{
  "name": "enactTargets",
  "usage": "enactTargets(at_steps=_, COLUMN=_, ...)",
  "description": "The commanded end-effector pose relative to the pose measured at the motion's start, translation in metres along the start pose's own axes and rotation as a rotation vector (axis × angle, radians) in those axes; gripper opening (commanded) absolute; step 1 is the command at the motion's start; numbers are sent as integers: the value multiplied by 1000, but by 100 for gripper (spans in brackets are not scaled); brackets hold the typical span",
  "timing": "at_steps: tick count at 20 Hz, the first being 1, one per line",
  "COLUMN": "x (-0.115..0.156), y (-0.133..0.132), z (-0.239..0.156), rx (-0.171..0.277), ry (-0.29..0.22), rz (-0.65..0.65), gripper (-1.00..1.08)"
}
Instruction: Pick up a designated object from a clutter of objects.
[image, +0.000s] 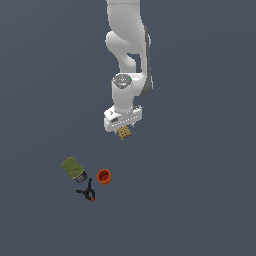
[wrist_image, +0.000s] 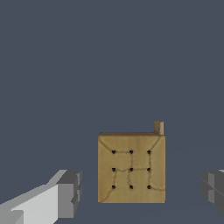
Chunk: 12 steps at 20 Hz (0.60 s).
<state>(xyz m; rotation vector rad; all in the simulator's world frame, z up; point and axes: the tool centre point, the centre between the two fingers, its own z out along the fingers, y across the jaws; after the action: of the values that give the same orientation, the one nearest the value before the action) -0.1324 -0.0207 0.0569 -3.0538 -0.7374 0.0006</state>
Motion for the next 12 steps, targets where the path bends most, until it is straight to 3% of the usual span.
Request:
enactTargets(at_steps=1, x=0, y=0, z=5, rx=0, ry=0, rz=0, gripper=100)
enactTargets(at_steps=12, x=-1, y=-1, z=43, rx=0, ry=0, rz=-2, gripper=100)
